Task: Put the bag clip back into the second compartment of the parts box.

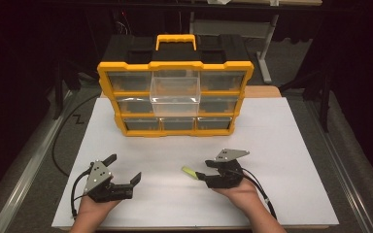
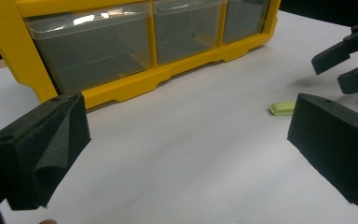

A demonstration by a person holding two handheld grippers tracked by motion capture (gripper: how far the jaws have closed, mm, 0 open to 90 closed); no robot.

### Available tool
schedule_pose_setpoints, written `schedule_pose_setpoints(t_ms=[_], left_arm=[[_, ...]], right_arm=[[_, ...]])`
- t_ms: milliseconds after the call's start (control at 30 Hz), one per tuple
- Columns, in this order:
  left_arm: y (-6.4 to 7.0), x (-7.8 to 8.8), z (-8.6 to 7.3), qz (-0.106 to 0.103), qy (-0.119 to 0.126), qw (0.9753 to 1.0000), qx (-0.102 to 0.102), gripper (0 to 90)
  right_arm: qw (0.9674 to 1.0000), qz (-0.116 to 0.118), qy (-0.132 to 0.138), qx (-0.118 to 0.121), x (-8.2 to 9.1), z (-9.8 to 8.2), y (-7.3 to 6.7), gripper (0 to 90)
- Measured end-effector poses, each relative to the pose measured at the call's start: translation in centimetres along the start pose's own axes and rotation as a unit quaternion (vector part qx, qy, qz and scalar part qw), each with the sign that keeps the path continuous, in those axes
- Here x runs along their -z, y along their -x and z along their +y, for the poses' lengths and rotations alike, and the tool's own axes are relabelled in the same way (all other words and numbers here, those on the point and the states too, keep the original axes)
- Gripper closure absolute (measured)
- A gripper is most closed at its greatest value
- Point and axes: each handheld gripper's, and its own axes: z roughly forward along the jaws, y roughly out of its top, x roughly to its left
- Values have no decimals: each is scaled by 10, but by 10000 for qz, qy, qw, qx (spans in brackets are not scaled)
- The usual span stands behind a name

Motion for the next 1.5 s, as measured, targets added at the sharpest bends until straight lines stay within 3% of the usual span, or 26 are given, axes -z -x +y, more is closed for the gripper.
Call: schedule_pose_setpoints(t_ms=[100,233,467,533,800,900,967,1000,1033,1133,1233,1500], left_arm=[[0,0,0,-10,0,10000,-2,4],[0,0,0,-18,9,10000,7,4],[1,-1,0,-12,-5,10000,-4,4],[0,-1,0,-64,-51,9999,74,4],[-1,-3,-1,43,-23,9999,107,3],[-1,-3,-1,21,-50,10000,55,3],[-1,-3,-1,-8,-46,10000,79,4],[-1,-3,-1,-9,-39,10000,87,4],[-1,-3,-1,-15,-20,9999,102,3],[-1,-3,-1,-51,-33,9999,121,4],[-1,-2,0,-72,-20,9999,139,3],[-1,-2,0,-47,31,9999,118,3]], right_arm=[[10000,-42,-9,14,-2,1,-1,174],[9998,-163,-24,115,-5,4,-6,1],[9991,-337,-70,227,-8,9,-8,1],[9992,-271,-184,248,-10,12,-9,1],[9990,-251,-147,348,-21,16,-9,13],[9991,-179,-154,365,-26,15,-7,90],[9992,-173,-119,332,-31,14,-7,207],[9992,-173,-119,332,-31,14,-7,207],[9992,-121,-93,364,-32,14,-8,282],[9992,-53,-108,388,-34,14,-9,360],[9989,4,-254,396,-38,12,-10,486],[9984,131,-334,445,-40,11,-12,677]])
